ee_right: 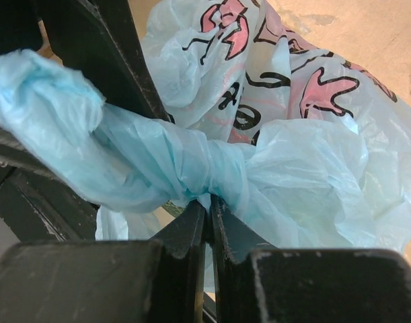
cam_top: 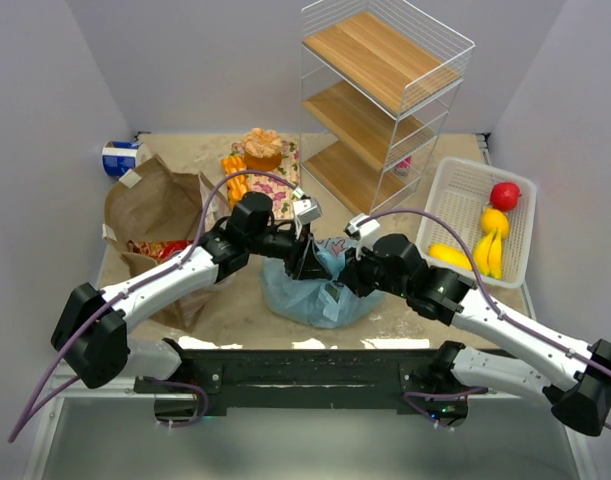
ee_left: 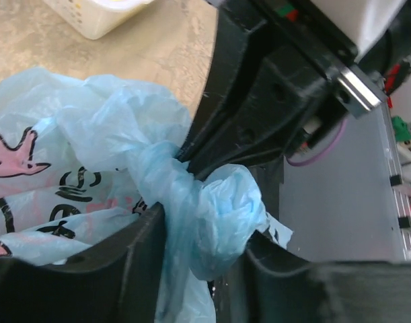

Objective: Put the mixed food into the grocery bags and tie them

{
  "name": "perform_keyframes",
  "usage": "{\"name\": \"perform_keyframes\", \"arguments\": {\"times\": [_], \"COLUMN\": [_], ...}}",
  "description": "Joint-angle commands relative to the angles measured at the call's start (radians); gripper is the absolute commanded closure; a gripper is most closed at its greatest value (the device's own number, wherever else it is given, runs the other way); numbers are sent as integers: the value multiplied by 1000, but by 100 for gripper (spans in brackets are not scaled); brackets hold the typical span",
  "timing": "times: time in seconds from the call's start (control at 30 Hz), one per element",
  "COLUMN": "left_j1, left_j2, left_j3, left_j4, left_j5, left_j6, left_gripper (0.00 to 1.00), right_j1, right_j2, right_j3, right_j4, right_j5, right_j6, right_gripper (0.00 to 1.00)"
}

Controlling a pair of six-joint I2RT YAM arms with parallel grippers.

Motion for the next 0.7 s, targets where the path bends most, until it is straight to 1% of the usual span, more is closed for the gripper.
{"name": "perform_keyframes", "arguments": {"times": [0.0,0.13,0.2,0.3,0.37,0.4,0.43,0.5,0.53,0.57,0.6,0.67], "left_j1": [2,2,2,1,2,2,2,2,2,2,2,2], "left_j2": [1,15,25,36,48,53,54,50,50,47,44,29], "left_j3": [20,17,15,9,6,3,-6,-16,-23,-25,-28,-42], "left_j4": [74,126,145,177,203,211,233,257,266,269,272,295], "left_j5": [125,133,127,101,75,63,40,9,-19,-28,-37,-36], "left_j6": [-20,-50,-66,-92,-109,-125,-135,-150,-150,-150,-145,-138], "left_gripper": [52,45,43,43,46,50,59,69,81,85,93,100], "right_j1": [2,2,2,2,0,2,2,0,2,2,2,0], "right_j2": [-30,-37,-42,-54,-66,-70,-77,-86,-97,-103,-109,-135], "right_j3": [-6,-14,-14,-16,-19,-20,-23,-26,-29,-31,-29,-23], "right_j4": [5,8,8,13,16,15,15,16,12,4,-5,-42], "right_j5": [23,14,8,-6,-18,-23,-30,-36,-36,-58,-61,-66], "right_j6": [-16,-13,-14,-21,-30,-33,-36,-42,-42,-44,-44,-37], "right_gripper": [91,90,90,90,90,89,89,88,86,85,84,73]}}
